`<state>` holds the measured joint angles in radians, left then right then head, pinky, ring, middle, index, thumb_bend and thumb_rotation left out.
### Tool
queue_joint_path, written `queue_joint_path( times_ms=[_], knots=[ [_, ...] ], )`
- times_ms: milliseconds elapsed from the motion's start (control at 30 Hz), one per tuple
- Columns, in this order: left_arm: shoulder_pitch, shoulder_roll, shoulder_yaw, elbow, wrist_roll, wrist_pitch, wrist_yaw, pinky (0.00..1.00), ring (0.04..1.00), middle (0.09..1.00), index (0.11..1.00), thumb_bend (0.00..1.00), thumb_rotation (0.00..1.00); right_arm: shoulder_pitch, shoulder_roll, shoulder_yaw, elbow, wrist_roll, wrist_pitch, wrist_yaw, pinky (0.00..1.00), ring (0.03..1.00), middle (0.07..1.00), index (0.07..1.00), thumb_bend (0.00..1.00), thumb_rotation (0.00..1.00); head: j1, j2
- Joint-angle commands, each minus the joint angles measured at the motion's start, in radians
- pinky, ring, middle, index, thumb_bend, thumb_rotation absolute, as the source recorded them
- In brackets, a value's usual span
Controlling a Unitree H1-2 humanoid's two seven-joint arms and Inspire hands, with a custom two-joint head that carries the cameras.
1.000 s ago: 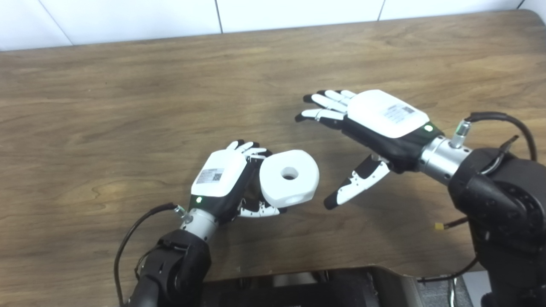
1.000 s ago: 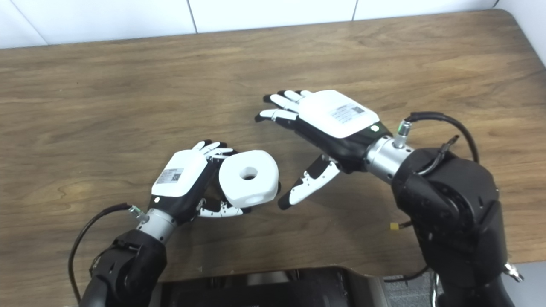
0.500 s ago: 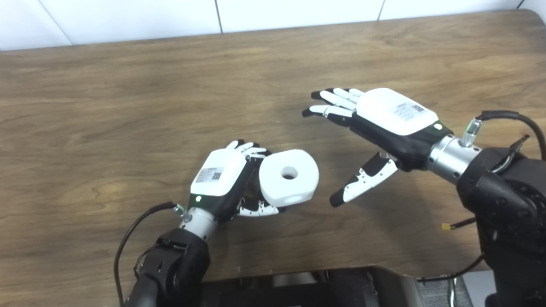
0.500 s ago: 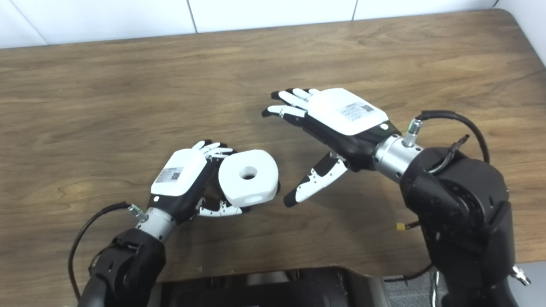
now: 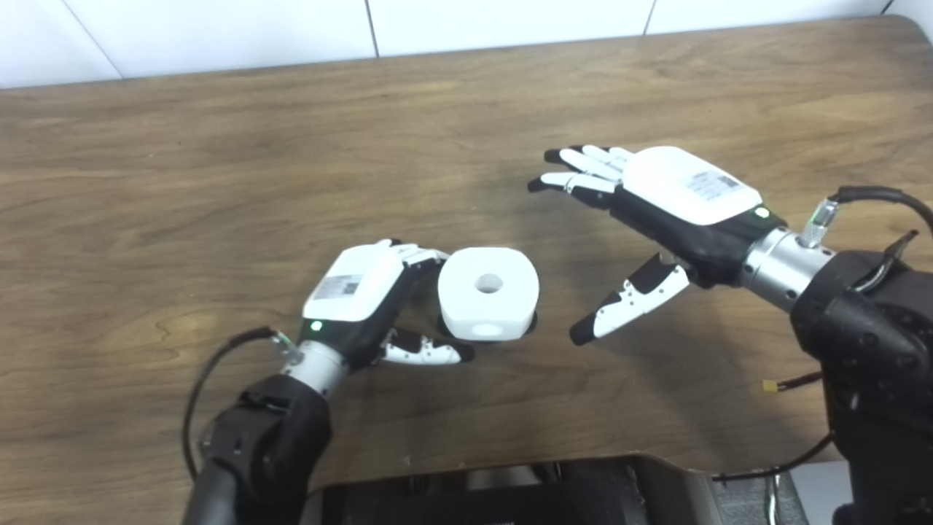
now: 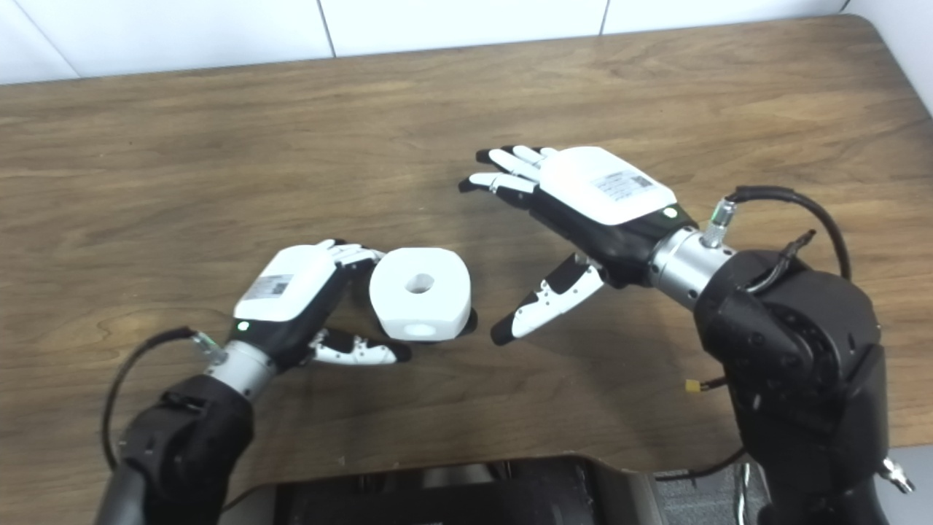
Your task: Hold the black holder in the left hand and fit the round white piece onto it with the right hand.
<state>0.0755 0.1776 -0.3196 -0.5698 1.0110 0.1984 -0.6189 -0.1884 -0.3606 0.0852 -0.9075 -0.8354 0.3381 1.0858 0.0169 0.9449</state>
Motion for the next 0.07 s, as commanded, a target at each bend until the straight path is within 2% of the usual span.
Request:
queue_joint_path(
  times_ms=[0,33],
  knots=[
    [-0.011,0.014,0.013,-0.056,-0.001,0.020,-0.045,0.92,0.873,0.826,0.779,0.94,0.35,-0.020,-0.016,-0.017,-0.011,0.013,0.002,-0.036,1.00,1.000,0.983,0.897,1.00,0.54,0.002,0.004],
    [-0.009,0.018,0.017,-0.067,0.000,0.026,-0.060,0.92,0.873,0.826,0.781,0.95,0.34,-0.022,-0.017,-0.018,-0.010,0.014,0.002,-0.036,1.00,1.000,0.983,0.897,1.00,0.54,0.003,0.004]
  ],
)
